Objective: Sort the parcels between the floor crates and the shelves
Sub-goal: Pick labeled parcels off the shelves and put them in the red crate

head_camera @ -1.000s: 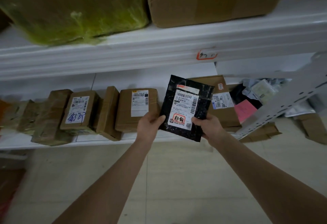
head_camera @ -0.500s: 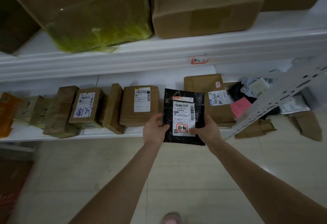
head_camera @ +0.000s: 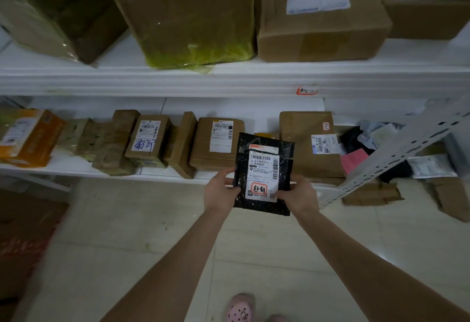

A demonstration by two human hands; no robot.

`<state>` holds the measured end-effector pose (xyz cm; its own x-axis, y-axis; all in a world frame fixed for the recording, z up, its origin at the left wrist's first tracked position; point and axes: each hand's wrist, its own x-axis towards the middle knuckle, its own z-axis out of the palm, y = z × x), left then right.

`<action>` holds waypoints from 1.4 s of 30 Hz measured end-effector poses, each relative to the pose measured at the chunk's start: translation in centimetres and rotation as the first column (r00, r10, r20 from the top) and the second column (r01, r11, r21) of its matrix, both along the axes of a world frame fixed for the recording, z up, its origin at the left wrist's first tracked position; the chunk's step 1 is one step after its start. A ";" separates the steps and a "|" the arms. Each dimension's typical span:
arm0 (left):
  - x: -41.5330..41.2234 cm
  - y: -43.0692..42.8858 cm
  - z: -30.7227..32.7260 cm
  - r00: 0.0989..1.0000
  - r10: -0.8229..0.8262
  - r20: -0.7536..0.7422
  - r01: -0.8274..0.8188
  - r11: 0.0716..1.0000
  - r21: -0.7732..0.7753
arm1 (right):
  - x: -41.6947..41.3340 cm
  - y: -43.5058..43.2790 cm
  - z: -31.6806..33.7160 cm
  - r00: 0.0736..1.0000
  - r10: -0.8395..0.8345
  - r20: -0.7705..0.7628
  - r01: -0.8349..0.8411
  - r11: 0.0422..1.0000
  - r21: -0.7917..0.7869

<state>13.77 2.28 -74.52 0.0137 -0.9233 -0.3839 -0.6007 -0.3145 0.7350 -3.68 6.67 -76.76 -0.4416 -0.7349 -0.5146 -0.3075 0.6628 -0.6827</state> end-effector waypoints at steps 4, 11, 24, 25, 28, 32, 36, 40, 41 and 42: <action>2.1 0.9 1.2 0.998 0.058 -0.009 -0.058 0.998 -0.009 | 2.0 0.1 1.1 0.998 0.051 0.028 -0.049 0.996 -0.071; 7.5 2.8 3.0 0.978 0.209 -0.001 -0.209 0.978 -0.012 | 7.4 -0.3 3.6 0.981 0.194 0.026 -0.191 0.976 -0.102; 28.1 6.0 6.3 0.904 0.424 0.060 -0.423 0.906 -0.032 | 28.0 -1.7 7.4 0.883 0.468 -0.039 -0.469 0.880 -0.076; 30.4 6.2 6.7 0.897 0.436 0.068 -0.434 0.900 -0.035 | 30.5 -1.9 7.8 0.869 0.491 -0.054 -0.494 0.866 -0.082; 38.2 7.0 7.9 0.874 0.482 0.065 -0.480 0.876 -0.037 | 38.8 -2.4 9.0 0.831 0.549 -0.087 -0.555 0.826 -0.094; 49.5 8.7 9.5 0.821 0.570 0.013 -0.570 0.821 -0.018 | 51.2 -2.5 10.1 0.763 0.641 -0.083 -0.646 0.759 -0.073; 61.1 11.4 11.3 0.753 0.649 0.109 -0.644 0.761 -0.078 | 63.9 -2.0 11.0 0.678 0.733 -0.057 -0.735 0.676 -0.051; 70.3 14.1 12.1 0.664 0.729 0.169 -0.723 0.683 -0.103 | 73.9 -0.8 12.0 0.554 0.824 -0.118 -0.832 0.554 -0.038; 72.1 14.6 12.1 0.642 0.749 0.166 -0.745 0.660 -0.095 | 76.0 -0.6 12.1 0.524 0.843 -0.124 -0.851 0.524 -0.035; 74.0 15.2 12.1 0.618 0.771 0.155 -0.769 0.634 -0.083 | 78.2 -0.4 12.2 0.490 0.862 -0.132 -0.871 0.491 -0.028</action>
